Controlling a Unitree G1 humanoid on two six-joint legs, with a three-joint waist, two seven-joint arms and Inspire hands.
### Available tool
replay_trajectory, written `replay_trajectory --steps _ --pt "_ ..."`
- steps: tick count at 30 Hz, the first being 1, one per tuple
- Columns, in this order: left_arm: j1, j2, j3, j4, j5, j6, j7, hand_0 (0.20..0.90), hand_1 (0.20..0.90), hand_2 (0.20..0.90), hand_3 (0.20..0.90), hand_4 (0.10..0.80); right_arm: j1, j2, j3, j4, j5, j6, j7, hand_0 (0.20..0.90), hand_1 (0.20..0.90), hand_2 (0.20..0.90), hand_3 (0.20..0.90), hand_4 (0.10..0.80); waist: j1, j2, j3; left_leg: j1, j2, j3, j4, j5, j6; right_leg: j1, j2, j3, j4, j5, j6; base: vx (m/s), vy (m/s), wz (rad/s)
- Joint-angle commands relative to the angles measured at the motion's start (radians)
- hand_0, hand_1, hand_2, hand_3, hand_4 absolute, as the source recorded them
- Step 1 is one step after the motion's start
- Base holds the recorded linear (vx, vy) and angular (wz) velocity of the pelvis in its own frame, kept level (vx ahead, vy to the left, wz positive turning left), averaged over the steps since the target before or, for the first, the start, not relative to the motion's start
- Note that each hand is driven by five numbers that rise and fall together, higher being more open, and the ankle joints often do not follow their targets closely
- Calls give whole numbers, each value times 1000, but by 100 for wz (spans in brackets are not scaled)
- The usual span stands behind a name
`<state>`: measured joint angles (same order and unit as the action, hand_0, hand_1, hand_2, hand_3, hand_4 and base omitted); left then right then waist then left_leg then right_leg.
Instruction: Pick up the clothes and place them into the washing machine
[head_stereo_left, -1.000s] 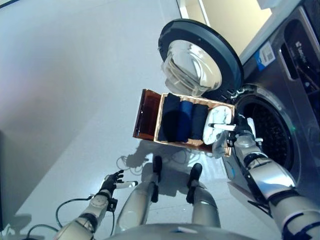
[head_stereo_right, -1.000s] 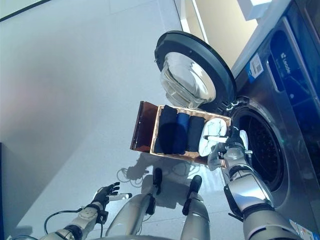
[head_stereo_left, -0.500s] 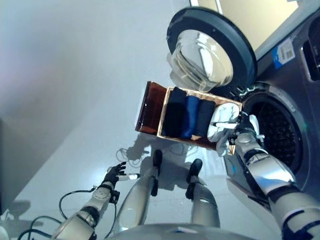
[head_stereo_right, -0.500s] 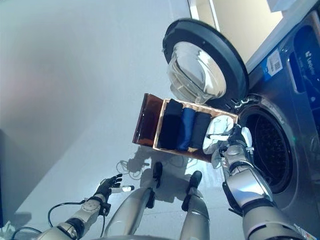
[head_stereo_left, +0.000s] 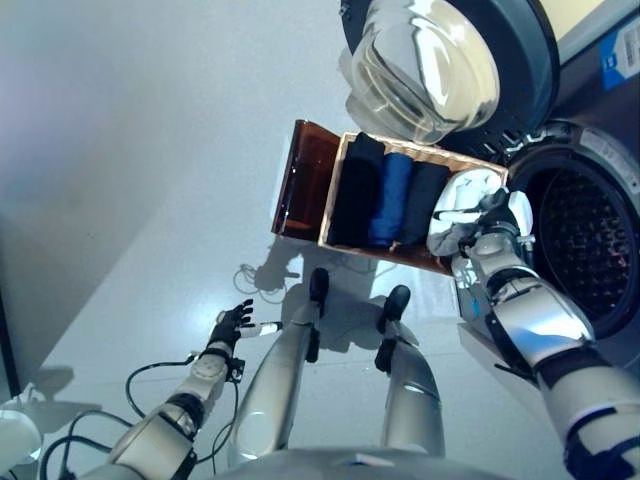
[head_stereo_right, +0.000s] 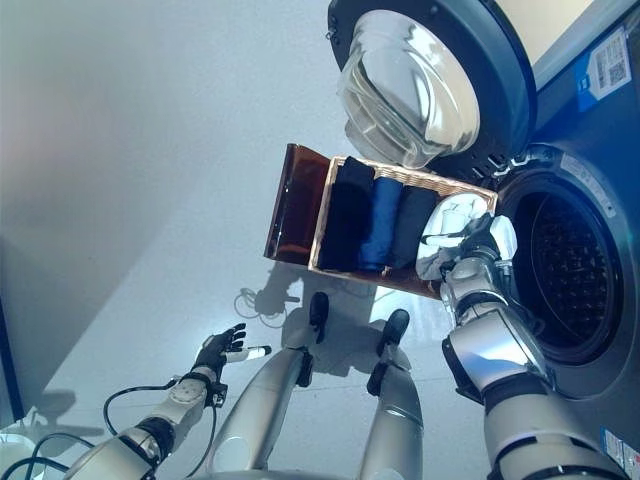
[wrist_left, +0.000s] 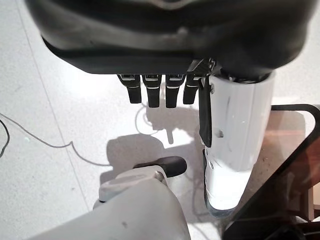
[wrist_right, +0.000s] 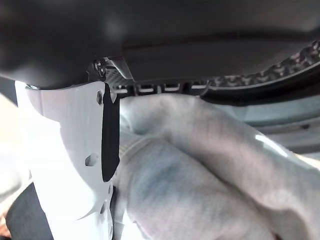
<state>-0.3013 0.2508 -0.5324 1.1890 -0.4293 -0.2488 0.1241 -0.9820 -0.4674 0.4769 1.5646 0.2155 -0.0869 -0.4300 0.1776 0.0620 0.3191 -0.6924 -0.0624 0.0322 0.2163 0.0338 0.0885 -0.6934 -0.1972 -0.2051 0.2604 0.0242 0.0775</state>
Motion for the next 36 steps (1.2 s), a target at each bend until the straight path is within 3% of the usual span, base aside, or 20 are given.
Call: replay_trajectory --steps 1,2,3,4,18,26,28,29,34,36 --pt "47 33 4 -18 -28 -26 31 900 900 900 900 800 -105 -48 67 18 -42 -13 -38 900 900 900 900 800 8 10 0 -98 -27 -24 94 -73 -95 61 -19 15 -5 -21 4 0 0 0" --pt "45 31 1 -13 -25 -26 32 900 900 900 900 800 -107 -44 69 23 -48 -10 -40 900 900 900 900 800 7 11 0 -97 -27 -24 93 -73 -94 59 -18 16 -3 -22 4 0 0 0" --pt "43 28 2 -4 -23 -25 34 900 900 900 900 800 -104 -40 69 28 -54 -9 -42 494 494 494 494 510 6 11 0 -96 -27 -23 92 -72 -94 59 -18 16 -2 -22 4 0 0 0" --pt "40 27 1 3 -25 -25 36 900 900 900 900 800 -99 -38 69 28 -58 -9 -45 200 200 200 200 300 4 13 -2 -94 -27 -22 90 -71 -94 58 -18 16 -1 -23 3 0 0 0" --pt "70 16 19 22 -6 -42 49 900 900 900 900 800 24 -80 -10 22 -58 -13 -48 200 200 200 200 300 1 45 -33 -59 -26 -8 75 -68 -87 58 -18 35 7 -16 3 -10 5 -4" --pt "108 7 34 49 40 -34 32 900 900 900 900 800 124 -114 -95 -32 -12 -50 -24 200 200 200 200 300 -20 41 -65 44 -22 7 18 -62 -83 144 -18 54 -57 11 16 9 -1 -11" --pt "125 1 37 53 52 -35 26 900 900 900 900 800 154 -119 -127 -43 10 -61 -18 200 200 200 200 300 -25 38 -80 83 -23 10 -12 -56 -83 182 -20 55 -87 21 23 -18 -6 -14" --pt "130 -5 37 54 61 -35 22 900 900 900 900 800 172 -122 -150 -50 31 -72 -11 200 200 200 200 300 -30 37 -83 93 -22 19 -30 -21 -78 197 -23 50 -111 52 18 -39 -9 -10" --pt "152 -25 38 41 83 -38 10 900 900 900 900 800 252 -113 -230 -77 91 -101 11 200 200 200 200 300 -42 28 -115 172 -19 29 -71 -18 -75 269 -28 54 -172 76 33 19 -26 -16" --pt "163 -39 32 29 83 -48 7 900 900 900 900 800 296 -100 -301 -129 191 -149 20 200 200 200 200 300 -51 24 -129 203 -18 34 -80 -22 -76 300 -28 59 -202 89 38 16 -51 -13"
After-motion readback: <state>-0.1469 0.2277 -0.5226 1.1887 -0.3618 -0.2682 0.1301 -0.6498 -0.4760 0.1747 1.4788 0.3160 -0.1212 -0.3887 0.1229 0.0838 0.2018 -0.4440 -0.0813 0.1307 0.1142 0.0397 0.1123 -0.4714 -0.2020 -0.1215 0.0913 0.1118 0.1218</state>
